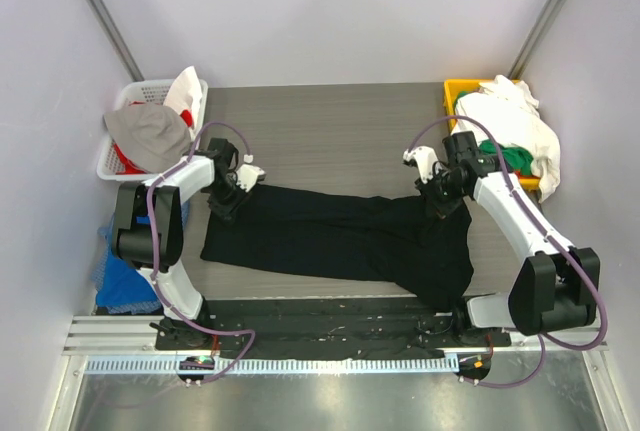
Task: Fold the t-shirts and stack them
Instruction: Fold the other side of the tshirt into a rectangle
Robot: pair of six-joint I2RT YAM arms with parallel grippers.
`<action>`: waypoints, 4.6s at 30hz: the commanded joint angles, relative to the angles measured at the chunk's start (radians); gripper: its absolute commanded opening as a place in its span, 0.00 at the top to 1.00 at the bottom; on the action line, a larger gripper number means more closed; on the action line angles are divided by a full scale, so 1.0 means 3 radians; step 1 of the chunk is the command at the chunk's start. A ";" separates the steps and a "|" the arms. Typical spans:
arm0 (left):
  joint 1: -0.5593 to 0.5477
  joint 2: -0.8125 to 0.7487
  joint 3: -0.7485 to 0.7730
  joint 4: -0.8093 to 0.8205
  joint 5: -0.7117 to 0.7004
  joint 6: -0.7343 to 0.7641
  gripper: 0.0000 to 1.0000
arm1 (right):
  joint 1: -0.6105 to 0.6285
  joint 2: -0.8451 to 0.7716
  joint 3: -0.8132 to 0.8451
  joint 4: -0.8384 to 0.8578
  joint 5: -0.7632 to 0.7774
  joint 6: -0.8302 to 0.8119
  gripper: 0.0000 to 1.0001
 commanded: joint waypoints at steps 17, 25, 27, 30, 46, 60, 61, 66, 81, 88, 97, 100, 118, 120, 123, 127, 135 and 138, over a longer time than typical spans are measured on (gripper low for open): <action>0.0006 0.0153 0.0230 -0.0099 -0.0053 0.0077 0.80 | 0.0405 -0.0252 -0.0043 -0.1366 -0.0358 -0.0615 0.99; 0.0006 0.0179 0.0317 -0.0181 -0.0094 0.0082 0.80 | 0.0666 -0.0186 -0.0233 -0.1361 -0.0266 -0.0579 0.99; 0.0006 0.0179 0.0332 -0.0196 -0.0115 0.0087 0.80 | 0.0753 -0.0129 -0.0253 -0.1381 -0.0240 -0.0559 0.99; 0.0006 0.0184 0.0347 -0.0212 -0.0130 0.0093 0.80 | 0.0855 -0.0078 -0.0263 -0.1361 -0.0220 -0.0513 0.96; 0.0006 0.0261 0.0322 -0.0145 -0.0145 0.0108 0.80 | 0.1367 -0.0088 -0.0177 -0.1096 0.0086 -0.0150 0.67; 0.0006 0.0189 0.0230 -0.0084 -0.0191 0.0138 0.81 | 0.1336 0.0111 -0.0228 -0.0313 0.0952 0.0065 0.66; 0.0006 0.0189 0.0215 -0.0084 -0.0196 0.0149 0.81 | 0.1336 0.0131 -0.0223 -0.0318 0.0921 0.0065 0.63; 0.0006 0.0199 0.0209 -0.0074 -0.0212 0.0154 0.81 | 0.1331 0.0219 -0.0192 -0.0333 0.0675 0.0116 0.56; 0.0006 0.0276 0.0240 -0.0058 -0.0247 0.0159 0.81 | 0.1336 0.0397 -0.0212 -0.0553 0.0312 -0.0063 0.50; 0.0006 0.0296 0.0255 -0.0048 -0.0278 0.0174 0.81 | 0.1336 0.0500 -0.0233 -0.0543 0.0251 -0.0124 0.51; 0.0006 0.0342 0.0220 0.0003 -0.0294 0.0180 0.82 | 0.1336 0.0602 -0.0197 -0.0548 0.0220 -0.0196 0.65; 0.0006 0.0343 0.0209 0.0013 -0.0309 0.0185 0.82 | 0.1331 0.0633 -0.0177 -0.0558 0.0194 -0.0211 0.76; 0.0011 0.0312 0.0220 0.0003 -0.0242 0.0144 0.84 | 0.1321 0.0776 0.0212 -0.0542 0.0440 -0.0175 0.99; 0.0006 0.0317 0.0230 -0.0002 -0.0242 0.0144 0.84 | 0.1321 0.0745 0.0248 -0.0619 0.0399 -0.0175 0.99; 0.0006 0.0347 0.0255 -0.0012 -0.0263 0.0149 0.84 | 0.1331 0.0664 0.0309 -0.0752 0.0312 -0.0180 0.99; 0.0006 0.0363 0.0276 -0.0017 -0.0263 0.0154 0.83 | 0.1413 0.0587 0.0401 -0.0961 0.0200 -0.0175 0.99; 0.0006 0.0409 0.0337 -0.0038 -0.0268 0.0144 0.84 | 0.1811 0.0556 0.0519 -0.1309 0.0026 -0.0170 0.99; 0.0006 0.0434 0.0363 -0.0048 -0.0278 0.0133 0.84 | 0.1960 0.0581 0.0504 -0.1366 0.0021 -0.0165 0.99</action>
